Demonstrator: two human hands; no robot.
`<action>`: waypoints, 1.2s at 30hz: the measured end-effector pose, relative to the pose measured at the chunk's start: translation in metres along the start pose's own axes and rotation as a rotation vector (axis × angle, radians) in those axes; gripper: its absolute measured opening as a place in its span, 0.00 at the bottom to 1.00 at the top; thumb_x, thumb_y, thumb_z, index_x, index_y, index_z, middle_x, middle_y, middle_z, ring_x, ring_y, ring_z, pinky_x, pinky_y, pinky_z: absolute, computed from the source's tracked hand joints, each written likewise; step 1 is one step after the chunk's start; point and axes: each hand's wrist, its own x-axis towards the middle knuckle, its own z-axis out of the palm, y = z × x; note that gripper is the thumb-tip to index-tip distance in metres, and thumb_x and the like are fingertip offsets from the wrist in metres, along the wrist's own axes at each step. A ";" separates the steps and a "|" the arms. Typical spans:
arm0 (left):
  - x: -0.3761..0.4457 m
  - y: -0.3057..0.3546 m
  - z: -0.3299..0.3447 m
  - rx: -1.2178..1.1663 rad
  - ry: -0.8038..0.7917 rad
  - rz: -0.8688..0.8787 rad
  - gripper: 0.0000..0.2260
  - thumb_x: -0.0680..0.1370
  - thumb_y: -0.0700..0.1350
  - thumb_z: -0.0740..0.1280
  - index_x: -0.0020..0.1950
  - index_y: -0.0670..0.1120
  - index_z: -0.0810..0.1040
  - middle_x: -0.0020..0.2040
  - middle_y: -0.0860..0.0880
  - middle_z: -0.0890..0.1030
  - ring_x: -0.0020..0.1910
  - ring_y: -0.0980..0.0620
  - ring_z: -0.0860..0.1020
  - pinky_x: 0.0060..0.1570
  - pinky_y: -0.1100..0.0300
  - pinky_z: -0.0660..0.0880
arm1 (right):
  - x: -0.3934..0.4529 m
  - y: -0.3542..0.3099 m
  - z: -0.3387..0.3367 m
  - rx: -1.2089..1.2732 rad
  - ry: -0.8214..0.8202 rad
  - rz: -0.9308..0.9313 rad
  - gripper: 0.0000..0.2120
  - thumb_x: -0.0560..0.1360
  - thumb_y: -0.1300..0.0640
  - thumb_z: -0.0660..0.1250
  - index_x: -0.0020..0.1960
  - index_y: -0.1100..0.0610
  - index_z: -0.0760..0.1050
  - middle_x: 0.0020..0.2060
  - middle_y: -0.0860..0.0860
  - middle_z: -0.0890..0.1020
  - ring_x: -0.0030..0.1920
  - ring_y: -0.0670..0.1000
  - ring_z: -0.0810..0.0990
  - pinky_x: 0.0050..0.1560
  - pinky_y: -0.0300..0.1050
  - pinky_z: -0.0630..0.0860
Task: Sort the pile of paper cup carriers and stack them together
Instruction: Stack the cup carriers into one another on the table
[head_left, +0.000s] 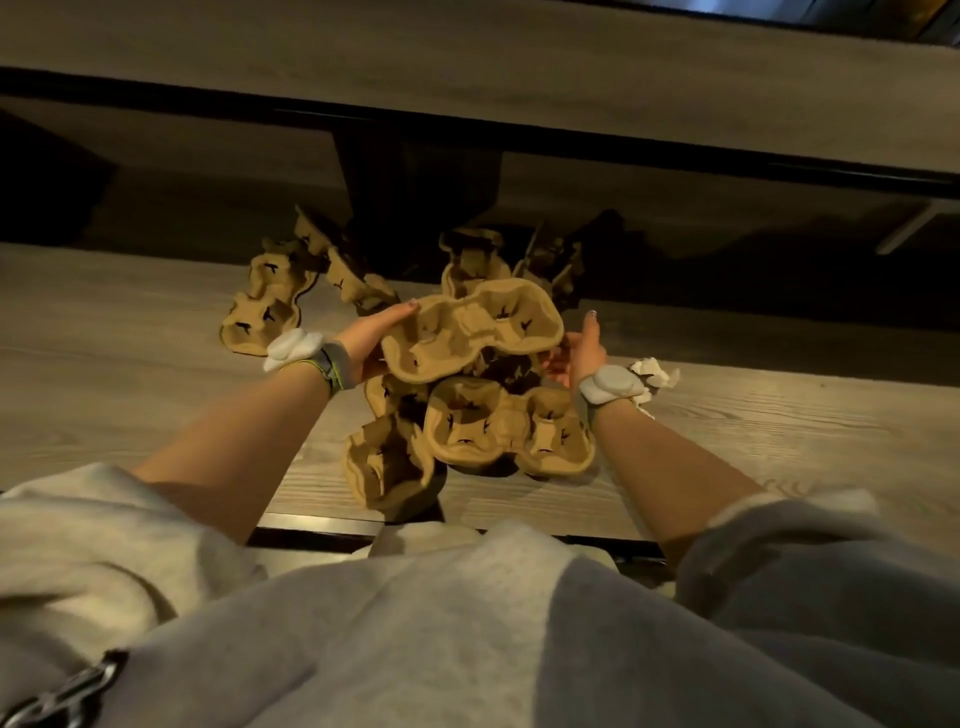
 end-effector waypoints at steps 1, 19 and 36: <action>0.001 -0.003 0.001 -0.001 -0.017 -0.008 0.15 0.76 0.58 0.64 0.58 0.53 0.78 0.58 0.47 0.81 0.55 0.48 0.79 0.54 0.55 0.77 | 0.001 0.003 -0.004 0.012 -0.048 0.022 0.34 0.76 0.32 0.48 0.51 0.59 0.79 0.38 0.57 0.82 0.40 0.55 0.80 0.45 0.48 0.79; 0.009 -0.009 0.043 0.495 -0.061 0.021 0.15 0.73 0.55 0.70 0.55 0.47 0.80 0.49 0.47 0.82 0.50 0.48 0.80 0.56 0.53 0.77 | -0.023 0.038 -0.060 -0.571 -0.015 -0.150 0.14 0.77 0.51 0.64 0.33 0.49 0.72 0.31 0.48 0.77 0.38 0.51 0.76 0.43 0.43 0.70; 0.021 -0.032 0.058 0.789 0.081 0.278 0.11 0.75 0.53 0.69 0.48 0.46 0.77 0.39 0.49 0.78 0.39 0.52 0.74 0.40 0.59 0.73 | -0.023 0.062 -0.063 -0.666 0.118 -0.136 0.15 0.76 0.44 0.63 0.45 0.57 0.72 0.38 0.54 0.78 0.43 0.55 0.75 0.42 0.45 0.69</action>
